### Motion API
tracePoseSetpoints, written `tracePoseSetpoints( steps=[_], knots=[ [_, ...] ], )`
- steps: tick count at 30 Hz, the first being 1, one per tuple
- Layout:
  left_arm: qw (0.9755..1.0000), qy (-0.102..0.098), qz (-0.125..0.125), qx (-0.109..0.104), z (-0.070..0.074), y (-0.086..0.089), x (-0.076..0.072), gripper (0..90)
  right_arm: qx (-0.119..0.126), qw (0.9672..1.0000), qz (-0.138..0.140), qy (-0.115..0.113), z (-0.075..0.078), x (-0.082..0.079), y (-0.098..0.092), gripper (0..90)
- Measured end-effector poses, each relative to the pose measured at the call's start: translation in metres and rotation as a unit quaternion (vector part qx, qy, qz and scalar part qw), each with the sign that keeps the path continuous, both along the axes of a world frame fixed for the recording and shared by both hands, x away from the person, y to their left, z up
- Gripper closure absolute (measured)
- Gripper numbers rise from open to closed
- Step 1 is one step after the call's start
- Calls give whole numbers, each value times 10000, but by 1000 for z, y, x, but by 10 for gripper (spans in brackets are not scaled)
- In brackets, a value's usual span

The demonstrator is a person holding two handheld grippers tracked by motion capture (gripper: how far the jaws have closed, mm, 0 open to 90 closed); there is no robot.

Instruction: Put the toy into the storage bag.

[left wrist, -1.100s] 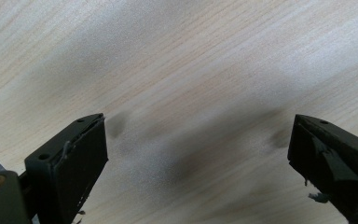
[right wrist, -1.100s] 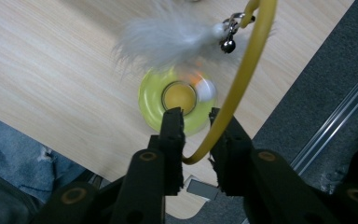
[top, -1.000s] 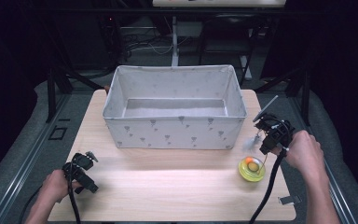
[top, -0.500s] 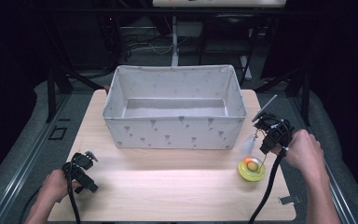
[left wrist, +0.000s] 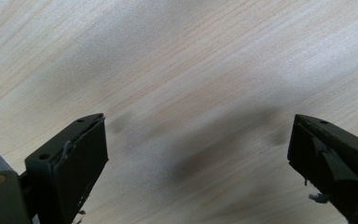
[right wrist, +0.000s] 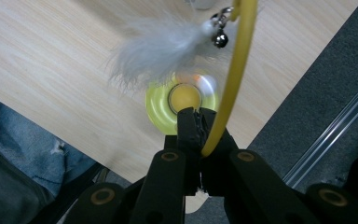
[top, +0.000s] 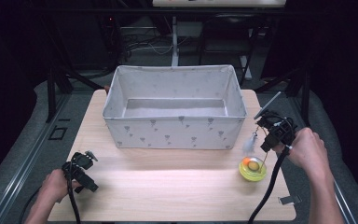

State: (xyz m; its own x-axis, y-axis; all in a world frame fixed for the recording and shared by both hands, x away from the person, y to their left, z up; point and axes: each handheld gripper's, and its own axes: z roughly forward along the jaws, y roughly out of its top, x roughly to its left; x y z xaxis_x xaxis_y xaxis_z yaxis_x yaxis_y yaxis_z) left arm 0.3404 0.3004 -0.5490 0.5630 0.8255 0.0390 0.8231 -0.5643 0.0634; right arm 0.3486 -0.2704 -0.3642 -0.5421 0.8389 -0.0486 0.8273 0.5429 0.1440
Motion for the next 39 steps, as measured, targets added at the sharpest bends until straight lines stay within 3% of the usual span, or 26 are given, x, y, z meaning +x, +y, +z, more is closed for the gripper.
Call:
tracePoseSetpoints(
  steps=[22,39],
  knots=[
    [10000,-28,31,-9,1,1,0,45,149,9995,247,-102,28,3,15,880],
    [10000,-31,21,2,1,1,0,45,91,9983,568,-103,66,2,27,879]
  ],
)
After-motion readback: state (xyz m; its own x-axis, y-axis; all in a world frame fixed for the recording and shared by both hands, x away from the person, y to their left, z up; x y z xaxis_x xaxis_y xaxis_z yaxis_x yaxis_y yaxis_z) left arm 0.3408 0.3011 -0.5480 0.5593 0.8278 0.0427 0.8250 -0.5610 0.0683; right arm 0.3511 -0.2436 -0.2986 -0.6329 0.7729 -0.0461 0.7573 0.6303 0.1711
